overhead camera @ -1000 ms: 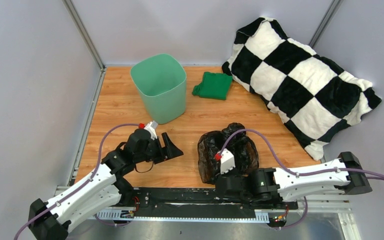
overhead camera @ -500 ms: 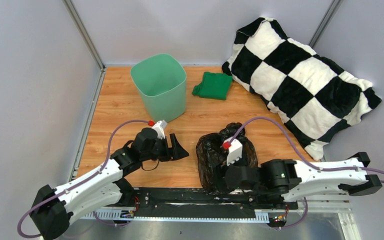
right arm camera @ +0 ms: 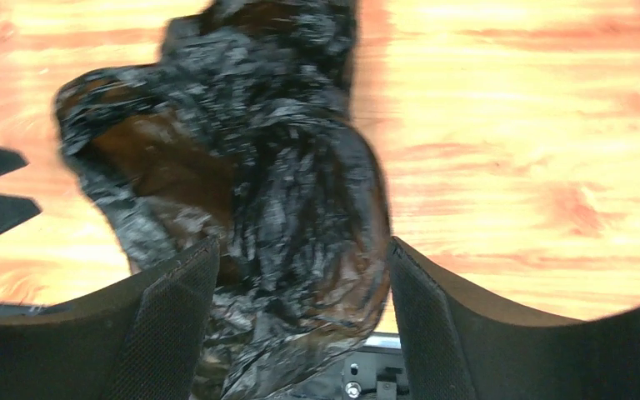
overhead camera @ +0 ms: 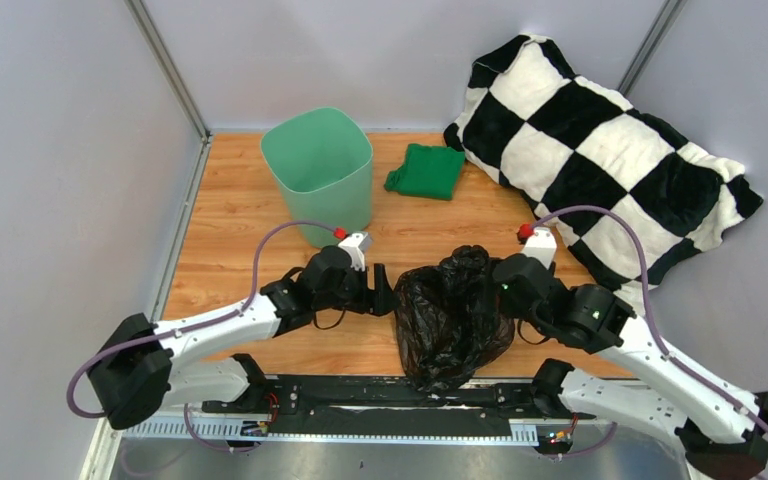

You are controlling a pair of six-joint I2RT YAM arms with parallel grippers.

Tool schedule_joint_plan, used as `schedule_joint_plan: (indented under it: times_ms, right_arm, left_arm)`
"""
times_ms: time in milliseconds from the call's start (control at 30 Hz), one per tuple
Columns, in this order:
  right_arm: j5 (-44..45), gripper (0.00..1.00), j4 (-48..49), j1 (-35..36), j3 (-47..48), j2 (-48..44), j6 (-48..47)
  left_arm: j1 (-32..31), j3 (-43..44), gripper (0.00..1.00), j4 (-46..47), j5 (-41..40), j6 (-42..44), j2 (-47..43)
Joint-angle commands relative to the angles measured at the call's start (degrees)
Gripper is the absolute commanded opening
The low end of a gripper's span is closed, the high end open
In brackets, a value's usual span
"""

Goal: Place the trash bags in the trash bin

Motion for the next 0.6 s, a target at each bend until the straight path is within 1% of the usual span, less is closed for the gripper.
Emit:
schedule_joint_plan:
  times_ms: [0, 100, 200, 367, 567]
  right_arm:
    - [-5.0, 0.75, -3.4, -9.3, -4.1, -3.8, -2.8]
    - [-9.1, 0.75, -1.3, -12.8, -8.0, -7.2, -2.7]
    - [-11.4, 0.75, -0.6, -14.6, -11.3, -9.5, -1.6]
    - [-15.0, 0.75, 2.1, -15.6, -15.2, -12.7, 1.4]
    - [-15.6, 0.74, 4.2, -15.9, -18.6, -14.8, 4.8]
  left_arm:
    - [-0.9, 1.6, 0.75, 5.1, -2.1, 2.6, 4.7]
    - [-1.5, 2.7, 0.72, 5.8, -2.0, 3.0, 7.6]
    - [-2.0, 2.7, 0.72, 8.4, -2.1, 2.9, 9.6]
    - [-2.4, 3.5, 0.71, 11.7, -1.8, 1.9, 13.0]
    - [-2.9, 3.4, 0.68, 15.1, -1.7, -0.7, 14.9]
